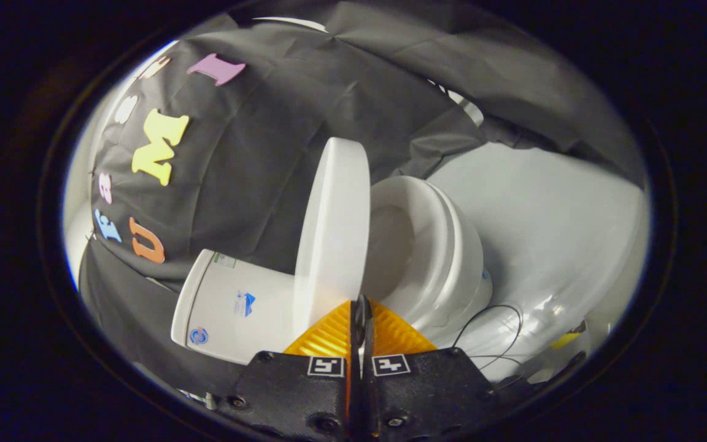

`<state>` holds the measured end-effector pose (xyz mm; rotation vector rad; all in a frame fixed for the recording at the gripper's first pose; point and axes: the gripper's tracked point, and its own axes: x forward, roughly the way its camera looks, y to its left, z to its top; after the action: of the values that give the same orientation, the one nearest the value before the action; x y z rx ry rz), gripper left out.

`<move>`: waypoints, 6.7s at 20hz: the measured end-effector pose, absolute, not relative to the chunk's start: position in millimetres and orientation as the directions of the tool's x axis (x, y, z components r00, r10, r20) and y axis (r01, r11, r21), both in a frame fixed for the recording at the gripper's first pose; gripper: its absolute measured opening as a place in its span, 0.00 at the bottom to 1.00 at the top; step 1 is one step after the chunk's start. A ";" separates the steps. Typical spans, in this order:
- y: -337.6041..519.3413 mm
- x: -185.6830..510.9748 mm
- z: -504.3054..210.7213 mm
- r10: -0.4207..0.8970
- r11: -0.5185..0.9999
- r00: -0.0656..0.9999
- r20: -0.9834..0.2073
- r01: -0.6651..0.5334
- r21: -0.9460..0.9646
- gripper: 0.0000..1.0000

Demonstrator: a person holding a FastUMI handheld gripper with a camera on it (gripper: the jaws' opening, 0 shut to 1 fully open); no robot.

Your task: Open the toilet lid.

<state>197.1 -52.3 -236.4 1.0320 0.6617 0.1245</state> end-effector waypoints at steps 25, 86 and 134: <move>-8.2 198.7 -143.8 0.328 0.647 0.829 -0.453 0.153 0.747 0.04; 249.0 204.8 -18.0 0.023 1.000 0.902 -0.432 -0.015 0.022 0.08; -60.7 65.0 -68.5 -0.068 0.991 0.993 -0.099 0.079 0.106 1.00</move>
<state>65.0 -60.7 -68.5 0.1101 0.0957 -0.0739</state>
